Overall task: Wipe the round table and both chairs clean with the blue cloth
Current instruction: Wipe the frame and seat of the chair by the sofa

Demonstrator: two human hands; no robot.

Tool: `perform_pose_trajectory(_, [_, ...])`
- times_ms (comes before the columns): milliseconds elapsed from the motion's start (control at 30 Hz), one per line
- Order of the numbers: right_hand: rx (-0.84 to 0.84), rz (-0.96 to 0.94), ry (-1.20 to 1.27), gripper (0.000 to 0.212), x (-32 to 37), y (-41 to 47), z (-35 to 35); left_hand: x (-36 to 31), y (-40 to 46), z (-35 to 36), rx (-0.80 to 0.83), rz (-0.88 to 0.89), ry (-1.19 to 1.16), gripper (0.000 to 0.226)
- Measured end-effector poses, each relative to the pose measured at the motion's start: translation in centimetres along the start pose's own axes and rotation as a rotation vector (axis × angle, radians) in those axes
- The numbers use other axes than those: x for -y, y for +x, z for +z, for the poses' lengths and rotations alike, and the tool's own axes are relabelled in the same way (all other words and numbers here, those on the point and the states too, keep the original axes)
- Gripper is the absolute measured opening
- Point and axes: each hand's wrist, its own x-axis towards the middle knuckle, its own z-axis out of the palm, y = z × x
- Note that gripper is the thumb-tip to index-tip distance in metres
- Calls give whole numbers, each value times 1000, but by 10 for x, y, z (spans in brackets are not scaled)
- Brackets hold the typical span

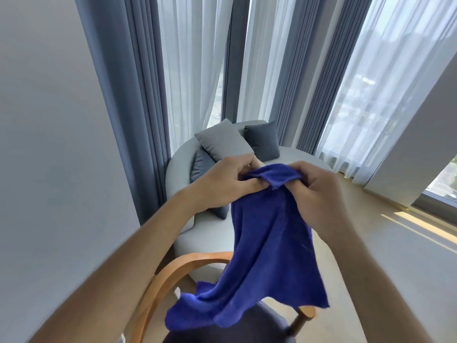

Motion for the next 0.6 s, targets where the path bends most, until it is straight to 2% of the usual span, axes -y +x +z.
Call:
perform_pose_trajectory(67, [-13, -9, 58, 34, 6, 6, 4, 12, -7, -2, 53, -26, 27, 7])
perform_pose_trajectory(167, [-19, 8, 107, 37, 11, 13, 8, 36, -17, -3, 141, -114, 160, 25])
perform_pose_trajectory(300, [-97, 10, 185, 36, 18, 25, 1, 73, -37, 1, 213, -263, 249, 17])
perform_pose_trajectory(467, [-177, 10, 182, 36, 16, 39, -15, 94, -56, 1, 147, -361, 52, 23])
perform_pose_trajectory(600, [-221, 54, 166, 23, 5, 38, -22, 102, -61, 9, 133, -351, 161, 22])
